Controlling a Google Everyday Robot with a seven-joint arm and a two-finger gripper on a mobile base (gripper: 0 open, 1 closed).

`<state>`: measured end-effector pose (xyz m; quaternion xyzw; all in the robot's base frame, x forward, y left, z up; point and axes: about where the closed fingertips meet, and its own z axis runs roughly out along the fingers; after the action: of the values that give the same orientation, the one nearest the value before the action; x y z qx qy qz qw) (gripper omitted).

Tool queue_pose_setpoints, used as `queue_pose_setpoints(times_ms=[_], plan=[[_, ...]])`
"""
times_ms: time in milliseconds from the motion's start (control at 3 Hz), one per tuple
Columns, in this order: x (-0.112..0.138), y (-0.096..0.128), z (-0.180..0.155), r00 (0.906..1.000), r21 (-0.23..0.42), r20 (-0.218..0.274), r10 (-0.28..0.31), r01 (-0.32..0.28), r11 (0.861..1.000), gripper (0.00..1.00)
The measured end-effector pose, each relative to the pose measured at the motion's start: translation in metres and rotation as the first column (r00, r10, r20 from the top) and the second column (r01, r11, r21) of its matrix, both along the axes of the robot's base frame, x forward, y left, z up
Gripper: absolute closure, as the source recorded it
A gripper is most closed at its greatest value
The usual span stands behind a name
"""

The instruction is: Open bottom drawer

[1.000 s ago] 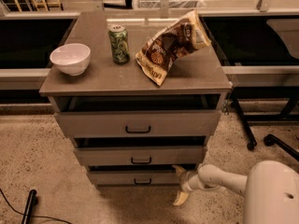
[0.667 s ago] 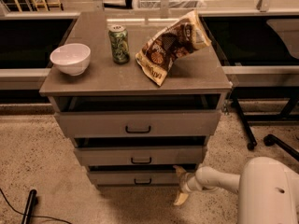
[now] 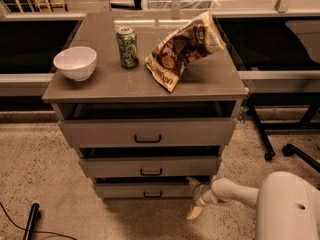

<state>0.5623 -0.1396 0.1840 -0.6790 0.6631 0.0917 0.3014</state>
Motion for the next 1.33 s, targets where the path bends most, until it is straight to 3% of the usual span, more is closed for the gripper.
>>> queue_pose_setpoints(times_ms=[667, 1000, 1333], plan=[[0.0045, 0.0056, 0.0030, 0.9991, 0.028, -0.032, 0.026, -0.026, 0.999, 0.00], [0.0037, 0.0060, -0.0013, 0.9983, 0.028, -0.054, 0.023, -0.021, 0.999, 0.18], [-0.0009, 0.0046, -0.0056, 0.9968, 0.035, -0.078, 0.020, -0.017, 0.999, 0.50]])
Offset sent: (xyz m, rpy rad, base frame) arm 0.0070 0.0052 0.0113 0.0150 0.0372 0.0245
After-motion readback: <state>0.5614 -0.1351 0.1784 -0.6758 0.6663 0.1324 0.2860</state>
